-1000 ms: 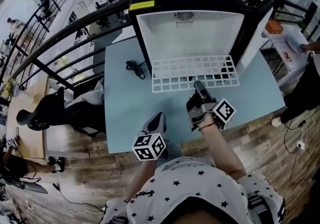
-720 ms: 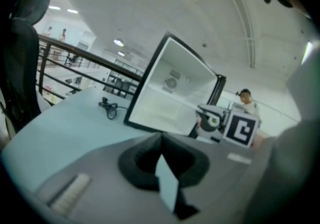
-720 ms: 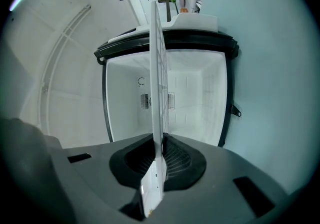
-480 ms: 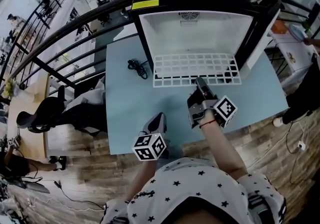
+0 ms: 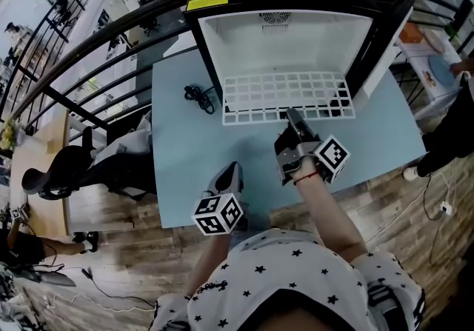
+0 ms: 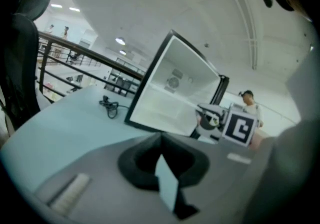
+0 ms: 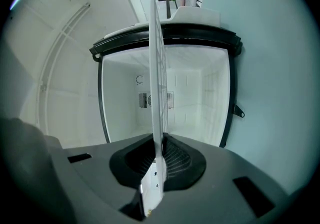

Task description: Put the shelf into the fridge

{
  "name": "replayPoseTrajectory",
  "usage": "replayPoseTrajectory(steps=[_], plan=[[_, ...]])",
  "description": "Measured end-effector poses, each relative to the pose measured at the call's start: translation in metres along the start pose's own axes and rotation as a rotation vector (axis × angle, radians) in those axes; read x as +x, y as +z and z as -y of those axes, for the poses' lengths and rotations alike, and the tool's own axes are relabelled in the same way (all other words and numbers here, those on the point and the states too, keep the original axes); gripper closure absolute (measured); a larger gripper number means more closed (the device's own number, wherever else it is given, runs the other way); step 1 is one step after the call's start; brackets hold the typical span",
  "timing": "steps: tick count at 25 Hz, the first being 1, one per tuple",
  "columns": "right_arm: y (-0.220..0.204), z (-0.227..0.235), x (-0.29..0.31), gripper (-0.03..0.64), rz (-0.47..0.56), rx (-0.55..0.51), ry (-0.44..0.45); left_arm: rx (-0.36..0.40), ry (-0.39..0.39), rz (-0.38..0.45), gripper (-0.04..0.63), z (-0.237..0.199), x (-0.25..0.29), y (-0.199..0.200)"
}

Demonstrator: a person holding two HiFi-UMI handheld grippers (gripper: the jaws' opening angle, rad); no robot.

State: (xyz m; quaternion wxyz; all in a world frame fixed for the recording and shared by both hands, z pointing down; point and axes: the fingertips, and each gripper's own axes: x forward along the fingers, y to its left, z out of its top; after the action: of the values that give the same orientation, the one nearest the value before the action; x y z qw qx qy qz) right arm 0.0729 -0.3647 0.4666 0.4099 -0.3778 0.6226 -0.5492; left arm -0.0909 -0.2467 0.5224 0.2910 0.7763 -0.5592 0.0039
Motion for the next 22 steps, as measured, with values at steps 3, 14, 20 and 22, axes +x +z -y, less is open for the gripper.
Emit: replayPoseTrajectory(steps=[3,14,20,22], plan=[[-0.002,0.001,-0.001,0.577,-0.005,0.007,-0.001,-0.002,-0.002,0.001,0.589,0.0,0.002,0.001],[0.0,0.009,0.0,0.577,-0.017,0.018,-0.013,-0.011,-0.019,0.009,0.589,0.003,0.003,0.0],[-0.001,0.008,0.002,0.577,-0.047,-0.016,-0.028,-0.045,-0.088,0.055,0.589,0.008,0.008,0.02],[-0.002,0.009,0.002,0.577,-0.056,-0.025,-0.035,-0.071,-0.119,0.088,0.588,0.01,0.011,0.033]])
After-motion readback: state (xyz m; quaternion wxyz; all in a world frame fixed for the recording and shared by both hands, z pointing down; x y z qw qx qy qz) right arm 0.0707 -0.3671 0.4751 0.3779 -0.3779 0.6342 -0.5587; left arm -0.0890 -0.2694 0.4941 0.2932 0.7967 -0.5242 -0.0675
